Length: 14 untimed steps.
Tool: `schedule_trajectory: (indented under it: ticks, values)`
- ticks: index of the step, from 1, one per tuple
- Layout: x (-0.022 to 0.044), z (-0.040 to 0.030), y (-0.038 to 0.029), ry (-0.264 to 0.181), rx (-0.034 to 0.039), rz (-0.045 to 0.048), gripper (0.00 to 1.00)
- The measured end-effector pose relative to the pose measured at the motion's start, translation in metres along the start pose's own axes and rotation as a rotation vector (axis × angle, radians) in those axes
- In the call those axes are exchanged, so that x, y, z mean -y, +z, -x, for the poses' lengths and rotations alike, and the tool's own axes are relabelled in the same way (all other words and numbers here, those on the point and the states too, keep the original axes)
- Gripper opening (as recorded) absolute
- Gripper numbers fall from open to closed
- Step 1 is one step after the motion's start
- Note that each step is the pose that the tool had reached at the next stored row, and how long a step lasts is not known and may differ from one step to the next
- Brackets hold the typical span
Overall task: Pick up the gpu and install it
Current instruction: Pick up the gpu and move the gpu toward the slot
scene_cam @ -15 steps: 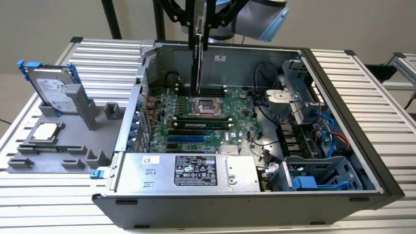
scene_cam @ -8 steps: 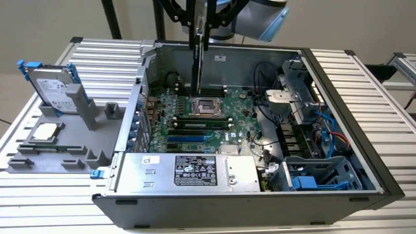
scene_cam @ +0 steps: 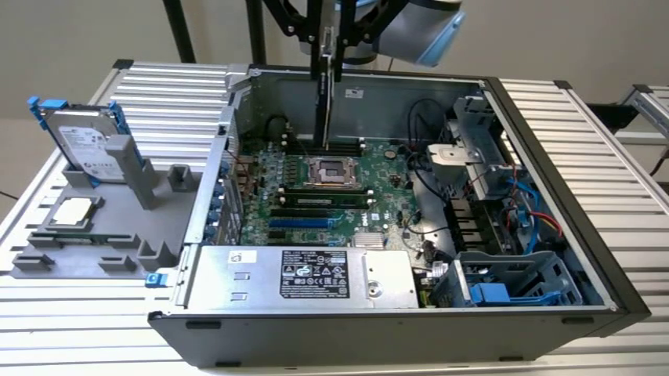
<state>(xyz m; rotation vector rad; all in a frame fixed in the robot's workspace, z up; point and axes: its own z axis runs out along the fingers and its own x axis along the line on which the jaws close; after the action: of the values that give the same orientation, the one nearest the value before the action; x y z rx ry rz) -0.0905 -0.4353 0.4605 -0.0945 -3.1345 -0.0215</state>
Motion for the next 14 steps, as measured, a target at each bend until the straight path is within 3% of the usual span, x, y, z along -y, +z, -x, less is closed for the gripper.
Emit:
schedule_trajectory:
  ticks: [14]
  values:
    - [-0.0002,0.0032,0.0000,-0.002,-0.0003,0.0000,0.00]
